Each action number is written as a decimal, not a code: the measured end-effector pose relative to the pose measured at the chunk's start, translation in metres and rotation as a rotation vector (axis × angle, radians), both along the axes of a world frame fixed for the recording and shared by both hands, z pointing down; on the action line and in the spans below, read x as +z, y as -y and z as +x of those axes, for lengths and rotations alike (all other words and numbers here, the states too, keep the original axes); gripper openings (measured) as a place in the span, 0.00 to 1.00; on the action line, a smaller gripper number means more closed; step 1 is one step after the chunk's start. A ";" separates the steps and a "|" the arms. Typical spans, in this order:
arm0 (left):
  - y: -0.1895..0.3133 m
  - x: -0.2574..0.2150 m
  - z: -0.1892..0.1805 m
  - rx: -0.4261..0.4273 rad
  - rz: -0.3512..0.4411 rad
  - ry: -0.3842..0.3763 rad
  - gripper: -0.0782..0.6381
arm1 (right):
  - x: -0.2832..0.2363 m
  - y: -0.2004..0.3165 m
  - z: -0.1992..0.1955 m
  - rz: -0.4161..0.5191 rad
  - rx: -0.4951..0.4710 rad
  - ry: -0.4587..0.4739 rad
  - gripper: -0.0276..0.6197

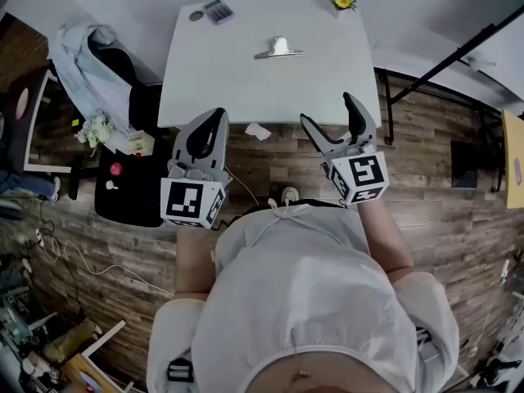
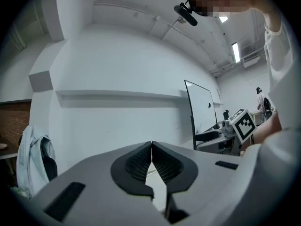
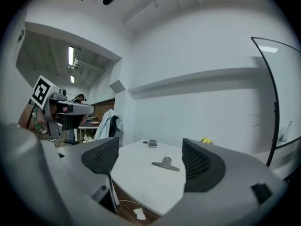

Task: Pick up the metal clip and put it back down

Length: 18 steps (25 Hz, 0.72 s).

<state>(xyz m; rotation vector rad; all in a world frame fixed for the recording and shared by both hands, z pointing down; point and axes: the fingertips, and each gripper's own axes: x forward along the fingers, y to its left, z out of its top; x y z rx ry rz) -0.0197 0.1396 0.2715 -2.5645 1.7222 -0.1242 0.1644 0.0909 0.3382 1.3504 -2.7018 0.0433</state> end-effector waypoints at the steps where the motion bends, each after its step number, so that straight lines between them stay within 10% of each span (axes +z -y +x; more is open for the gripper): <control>1: 0.012 0.002 0.004 -0.002 -0.003 -0.002 0.14 | 0.003 0.011 0.002 -0.008 -0.006 -0.002 0.69; 18: 0.162 0.048 -0.008 0.050 -0.088 -0.059 0.14 | 0.077 0.165 -0.019 -0.253 0.058 -0.012 0.69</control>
